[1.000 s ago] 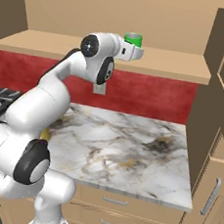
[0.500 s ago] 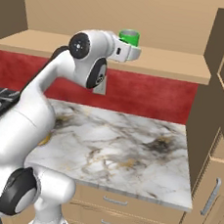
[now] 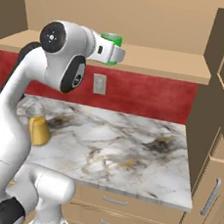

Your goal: There is a tray on the dining counter. Grab the cup, mug, and pitcher and place them on the tray. The pitcher may be placed next to the tray if it cannot fit the tray.

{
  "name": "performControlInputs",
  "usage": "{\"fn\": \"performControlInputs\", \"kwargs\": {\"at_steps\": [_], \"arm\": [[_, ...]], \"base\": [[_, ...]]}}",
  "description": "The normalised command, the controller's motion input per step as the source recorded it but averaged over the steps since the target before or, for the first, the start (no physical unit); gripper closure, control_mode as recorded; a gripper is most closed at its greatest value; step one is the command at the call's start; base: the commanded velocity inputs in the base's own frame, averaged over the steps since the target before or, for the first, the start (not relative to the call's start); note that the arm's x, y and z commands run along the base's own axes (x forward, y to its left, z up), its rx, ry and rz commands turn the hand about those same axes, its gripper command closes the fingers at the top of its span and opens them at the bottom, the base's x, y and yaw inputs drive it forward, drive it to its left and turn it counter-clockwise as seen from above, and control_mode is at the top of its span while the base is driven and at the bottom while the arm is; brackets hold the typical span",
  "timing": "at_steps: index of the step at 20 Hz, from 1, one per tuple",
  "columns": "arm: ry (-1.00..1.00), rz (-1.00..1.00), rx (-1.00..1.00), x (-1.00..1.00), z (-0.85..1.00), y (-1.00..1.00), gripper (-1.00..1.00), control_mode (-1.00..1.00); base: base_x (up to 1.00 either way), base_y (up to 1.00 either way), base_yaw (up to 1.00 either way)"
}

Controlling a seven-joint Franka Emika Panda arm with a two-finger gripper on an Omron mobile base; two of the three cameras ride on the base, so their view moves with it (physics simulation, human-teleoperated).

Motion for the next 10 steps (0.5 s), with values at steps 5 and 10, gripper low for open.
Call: {"fn": "performControlInputs", "kwargs": {"at_steps": [5,10], "arm": [[0.07,0.14,0.00,-0.85,0.00,0.49,1.00,-1.00],[0.00,0.09,0.00,-0.85,0.00,0.47,1.00,-1.00]], "base": [[0.00,0.00,0.00],[0.00,0.00,0.00]]}}
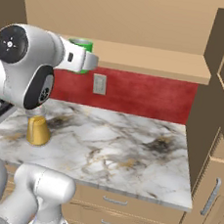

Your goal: There is a tray on the dining counter. Grab the cup, mug, and pitcher and place them on the tray. The pitcher may be placed next to the tray if it cannot fit the tray.

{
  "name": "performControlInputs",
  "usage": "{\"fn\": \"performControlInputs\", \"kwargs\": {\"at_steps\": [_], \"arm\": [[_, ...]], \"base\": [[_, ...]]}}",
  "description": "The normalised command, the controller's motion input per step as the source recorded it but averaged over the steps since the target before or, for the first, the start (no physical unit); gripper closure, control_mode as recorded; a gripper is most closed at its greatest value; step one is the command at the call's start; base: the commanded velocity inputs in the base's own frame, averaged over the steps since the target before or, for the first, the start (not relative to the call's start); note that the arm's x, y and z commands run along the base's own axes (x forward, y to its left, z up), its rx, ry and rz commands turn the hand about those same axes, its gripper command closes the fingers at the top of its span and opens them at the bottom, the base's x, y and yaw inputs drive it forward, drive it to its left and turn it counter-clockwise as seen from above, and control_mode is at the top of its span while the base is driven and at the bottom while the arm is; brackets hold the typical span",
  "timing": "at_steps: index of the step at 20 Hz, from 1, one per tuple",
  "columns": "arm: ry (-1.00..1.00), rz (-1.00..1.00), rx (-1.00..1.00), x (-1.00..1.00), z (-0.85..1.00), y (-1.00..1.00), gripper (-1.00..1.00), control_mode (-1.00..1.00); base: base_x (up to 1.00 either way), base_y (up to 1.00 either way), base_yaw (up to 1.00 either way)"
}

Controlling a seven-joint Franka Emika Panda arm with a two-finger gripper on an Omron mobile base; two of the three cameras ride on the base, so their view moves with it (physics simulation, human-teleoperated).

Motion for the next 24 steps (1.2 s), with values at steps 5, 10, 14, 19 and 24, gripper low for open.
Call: {"fn": "performControlInputs", "kwargs": {"at_steps": [5,10,14,19,24], "arm": [[0.00,0.03,-0.03,-0.96,0.00,0.40,1.00,-1.00],[0.00,0.00,-0.02,-0.61,0.00,0.29,1.00,-1.00],[0.00,0.00,-0.01,-0.31,0.00,0.07,1.00,-1.00],[0.00,0.00,0.00,-0.01,0.00,0.00,1.00,-1.00],[0.00,0.00,0.00,-0.06,0.00,0.00,1.00,-1.00]], "base": [[0.00,0.00,0.00],[0.00,0.00,0.00],[0.00,0.00,0.00],[0.00,0.00,0.00],[0.00,0.00,0.00]]}}
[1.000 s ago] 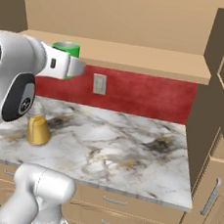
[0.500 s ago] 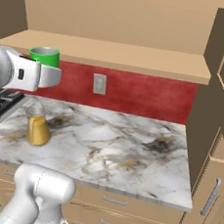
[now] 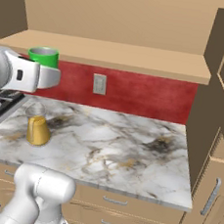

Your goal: There is a tray on the dining counter. Grab the cup, mug, and pitcher and place them on the tray. The pitcher may be placed next to the tray if it cannot fit the tray.

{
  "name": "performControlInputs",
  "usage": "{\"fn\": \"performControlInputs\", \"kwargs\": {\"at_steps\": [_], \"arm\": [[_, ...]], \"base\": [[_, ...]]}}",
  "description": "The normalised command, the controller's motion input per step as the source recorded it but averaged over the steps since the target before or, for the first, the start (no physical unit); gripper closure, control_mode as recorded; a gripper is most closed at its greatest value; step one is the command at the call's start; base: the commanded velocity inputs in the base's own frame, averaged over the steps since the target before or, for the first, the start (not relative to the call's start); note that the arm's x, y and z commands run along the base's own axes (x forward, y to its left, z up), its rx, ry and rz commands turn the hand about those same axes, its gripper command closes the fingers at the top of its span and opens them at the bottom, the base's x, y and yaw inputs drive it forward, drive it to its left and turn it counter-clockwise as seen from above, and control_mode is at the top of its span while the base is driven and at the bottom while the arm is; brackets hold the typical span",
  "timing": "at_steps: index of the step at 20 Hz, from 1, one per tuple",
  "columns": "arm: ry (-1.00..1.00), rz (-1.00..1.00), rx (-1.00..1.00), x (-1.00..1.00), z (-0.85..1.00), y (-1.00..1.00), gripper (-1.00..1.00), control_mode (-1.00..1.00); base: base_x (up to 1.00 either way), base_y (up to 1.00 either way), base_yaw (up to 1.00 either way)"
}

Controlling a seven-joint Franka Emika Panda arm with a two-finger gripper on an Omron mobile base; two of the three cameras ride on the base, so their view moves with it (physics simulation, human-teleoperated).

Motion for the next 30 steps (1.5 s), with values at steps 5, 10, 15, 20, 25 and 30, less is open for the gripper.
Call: {"fn": "performControlInputs", "kwargs": {"at_steps": [5,10,15,20,25,30], "arm": [[0.00,0.00,0.00,0.00,0.00,0.00,1.00,1.00],[0.00,0.00,0.00,0.00,0.00,0.00,1.00,1.00],[0.00,0.00,0.00,0.00,0.00,0.00,1.00,1.00],[0.00,0.00,0.00,0.00,0.00,0.00,1.00,1.00],[0.00,0.00,0.00,0.00,0.00,0.00,1.00,1.00],[0.00,0.00,0.00,0.00,0.00,0.00,1.00,1.00]], "base": [[-0.81,-0.12,0.00],[-1.00,-0.21,0.01],[-1.00,-0.14,0.10],[-1.00,0.13,0.20],[-0.94,0.43,0.46],[-0.89,0.47,0.75]]}}
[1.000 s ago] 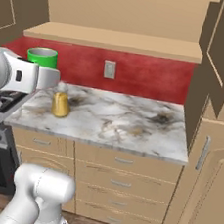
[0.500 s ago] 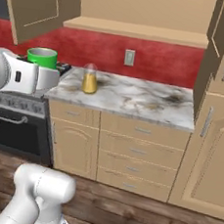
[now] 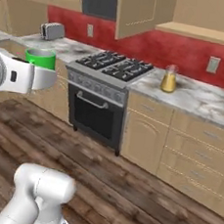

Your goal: There is a tray on the dining counter. Grab the cup, mug, and pitcher and place them on the tray. The pitcher may be placed next to the tray if it cannot fit the tray.

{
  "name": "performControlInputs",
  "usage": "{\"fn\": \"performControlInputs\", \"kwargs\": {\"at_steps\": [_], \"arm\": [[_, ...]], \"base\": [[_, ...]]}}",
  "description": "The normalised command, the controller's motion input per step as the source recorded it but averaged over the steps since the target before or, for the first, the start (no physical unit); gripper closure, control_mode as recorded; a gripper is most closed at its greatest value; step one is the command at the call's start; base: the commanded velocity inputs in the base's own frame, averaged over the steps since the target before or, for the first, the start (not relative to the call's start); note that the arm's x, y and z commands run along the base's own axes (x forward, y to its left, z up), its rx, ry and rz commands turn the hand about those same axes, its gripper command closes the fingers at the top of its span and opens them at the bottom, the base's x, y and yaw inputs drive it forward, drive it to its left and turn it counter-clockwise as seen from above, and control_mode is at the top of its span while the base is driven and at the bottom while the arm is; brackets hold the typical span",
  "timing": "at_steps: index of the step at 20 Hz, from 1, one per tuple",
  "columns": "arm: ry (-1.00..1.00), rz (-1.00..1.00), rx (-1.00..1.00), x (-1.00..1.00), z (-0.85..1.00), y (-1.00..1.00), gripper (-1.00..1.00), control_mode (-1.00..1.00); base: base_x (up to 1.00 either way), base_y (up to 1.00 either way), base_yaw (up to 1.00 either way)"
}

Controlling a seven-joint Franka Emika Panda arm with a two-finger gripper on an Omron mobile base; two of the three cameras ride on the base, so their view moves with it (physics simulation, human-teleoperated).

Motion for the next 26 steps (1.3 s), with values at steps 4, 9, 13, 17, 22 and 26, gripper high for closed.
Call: {"fn": "performControlInputs", "kwargs": {"at_steps": [4,9,13,17,22,26], "arm": [[0.00,0.00,0.00,0.00,0.00,0.00,1.00,1.00],[0.00,0.00,0.00,0.00,0.00,0.00,1.00,1.00],[0.00,0.00,0.00,0.00,0.00,0.00,1.00,1.00],[0.00,0.00,0.00,0.00,0.00,0.00,1.00,1.00],[0.00,0.00,0.00,0.00,0.00,0.00,1.00,1.00],[0.00,0.00,0.00,0.00,0.00,0.00,1.00,1.00]], "base": [[-0.84,0.66,0.88],[-0.74,0.94,0.92],[-0.59,1.00,0.90],[-0.16,1.00,0.78],[0.10,1.00,0.62],[0.35,1.00,0.41]]}}
